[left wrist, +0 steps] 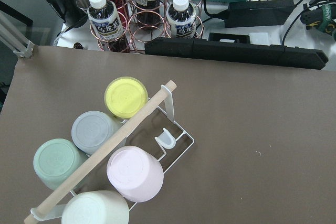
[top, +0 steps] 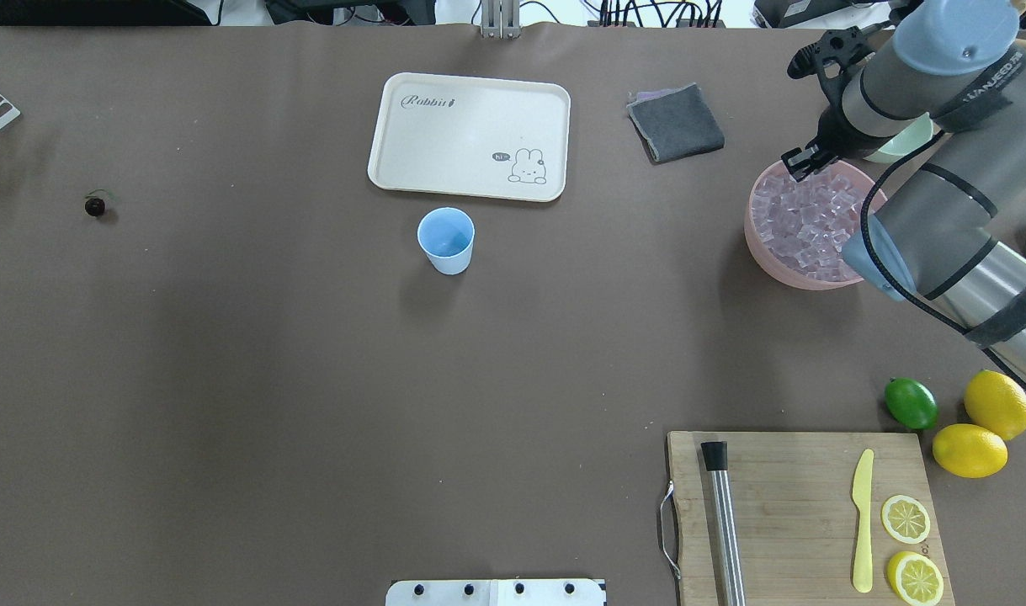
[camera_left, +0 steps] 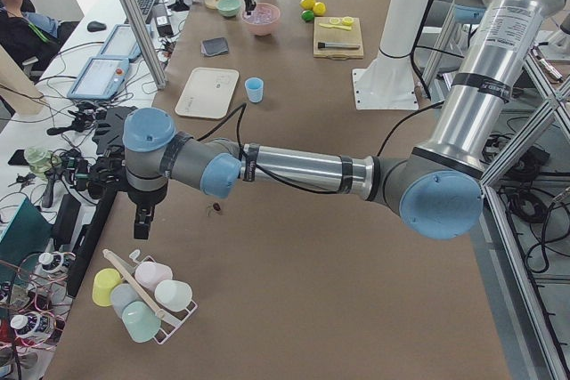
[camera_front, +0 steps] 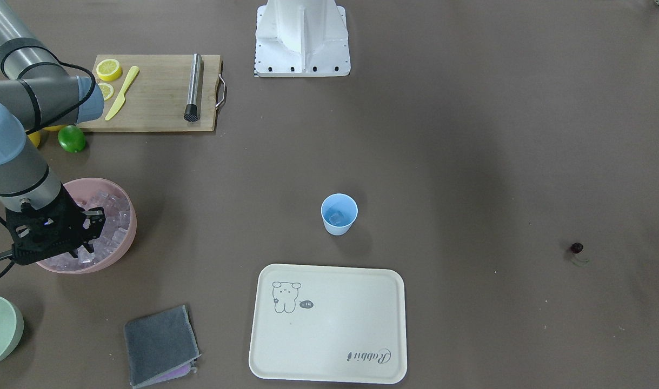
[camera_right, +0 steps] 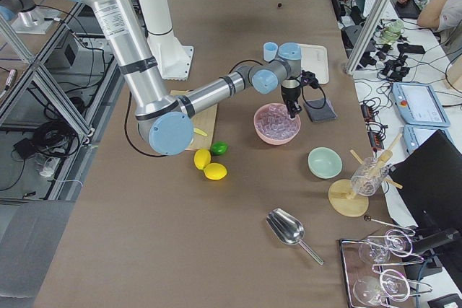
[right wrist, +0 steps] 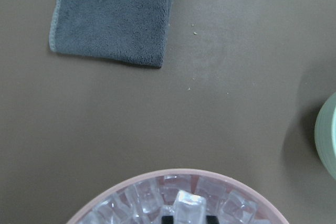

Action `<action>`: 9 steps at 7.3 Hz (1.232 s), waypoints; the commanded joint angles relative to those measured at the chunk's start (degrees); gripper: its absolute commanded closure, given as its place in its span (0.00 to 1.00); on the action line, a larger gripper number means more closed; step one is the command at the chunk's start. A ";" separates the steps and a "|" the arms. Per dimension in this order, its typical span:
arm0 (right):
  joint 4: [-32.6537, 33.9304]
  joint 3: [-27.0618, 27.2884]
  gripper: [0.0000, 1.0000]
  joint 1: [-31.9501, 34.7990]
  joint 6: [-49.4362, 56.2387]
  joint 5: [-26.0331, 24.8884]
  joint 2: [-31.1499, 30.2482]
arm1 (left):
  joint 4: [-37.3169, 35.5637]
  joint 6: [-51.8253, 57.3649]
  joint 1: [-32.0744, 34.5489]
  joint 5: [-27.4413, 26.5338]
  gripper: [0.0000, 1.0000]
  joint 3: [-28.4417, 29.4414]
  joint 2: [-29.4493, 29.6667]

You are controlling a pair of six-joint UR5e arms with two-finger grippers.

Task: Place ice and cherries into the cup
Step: 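Lift the ice cube and carry it toward the blue cup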

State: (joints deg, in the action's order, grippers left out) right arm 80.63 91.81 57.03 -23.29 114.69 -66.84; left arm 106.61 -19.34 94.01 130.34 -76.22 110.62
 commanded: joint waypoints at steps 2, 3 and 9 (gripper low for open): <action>6.44 6.00 1.00 3.17 -0.17 2.55 4.83 | -0.18 -0.26 -0.06 0.00 0.02 0.46 1.26; 8.82 5.40 1.00 3.00 -0.78 2.21 10.10 | -0.18 -0.26 -0.06 0.00 0.02 0.20 1.18; -9.81 -15.66 1.00 -10.08 -12.39 -6.84 30.45 | 0.00 -0.35 -0.06 0.26 0.02 -1.13 0.65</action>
State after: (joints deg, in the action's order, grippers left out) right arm 78.96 81.18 49.74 -33.94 109.39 -37.78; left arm 106.61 -19.69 93.95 130.62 -77.22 111.42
